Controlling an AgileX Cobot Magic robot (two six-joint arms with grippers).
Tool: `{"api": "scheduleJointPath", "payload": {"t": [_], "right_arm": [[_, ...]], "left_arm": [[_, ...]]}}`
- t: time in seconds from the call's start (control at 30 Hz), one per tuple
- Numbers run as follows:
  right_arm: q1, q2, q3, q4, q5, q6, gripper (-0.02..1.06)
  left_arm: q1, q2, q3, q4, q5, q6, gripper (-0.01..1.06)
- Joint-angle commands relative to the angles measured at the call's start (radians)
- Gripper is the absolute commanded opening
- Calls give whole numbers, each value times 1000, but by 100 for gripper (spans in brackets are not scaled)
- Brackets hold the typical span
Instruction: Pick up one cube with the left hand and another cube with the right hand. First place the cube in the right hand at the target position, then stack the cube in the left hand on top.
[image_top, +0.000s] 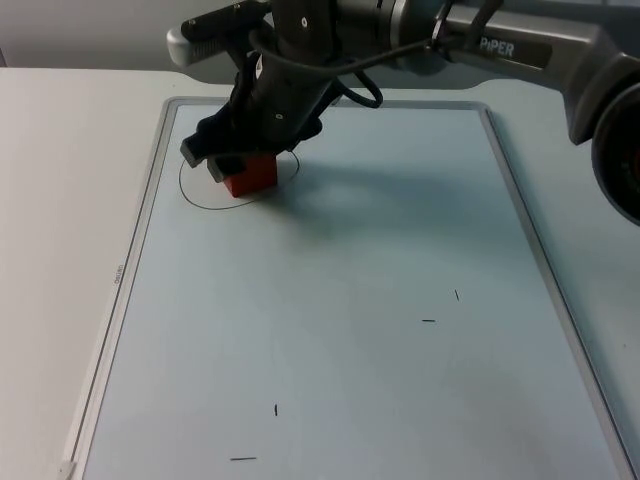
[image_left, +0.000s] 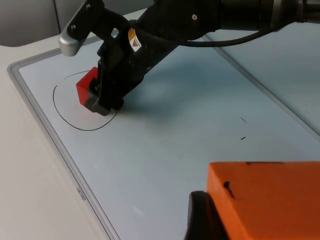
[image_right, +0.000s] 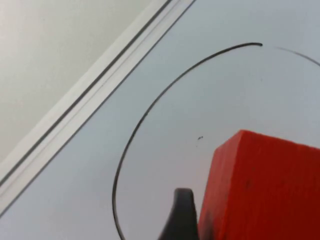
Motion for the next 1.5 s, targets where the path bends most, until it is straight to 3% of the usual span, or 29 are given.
{"api": "scheduleJointPath", "payload": {"t": [0.0,0.37,0.57,0.83,0.97,1.13,1.17,1.3,1.47], "right_arm": [[1,-4,-10,2,-10,-6,69],[1,-40,-10,2,-2,-6,69],[1,-184,-10,0,14,-30,69],[3,-509,-10,50,135,-166,69],[3,-725,-10,202,210,-318,69],[3,-891,-10,297,328,-424,69],[3,-944,-10,299,383,-435,69],[3,-1033,-10,301,459,-435,69],[3,-1144,-10,316,459,-437,69]], "left_arm": [[-6,-3,1,-7,-11,-1,0],[-6,-3,1,-4,-13,-1,0],[-6,-3,1,7,-17,-1,0],[-6,-3,1,24,-72,-1,0],[-6,35,1,36,-124,2,0],[-6,148,-4,40,-183,15,0],[-6,174,-14,42,-190,29,0],[-6,270,-72,49,-197,59,0],[-4,396,-191,54,-199,111,0]]}}
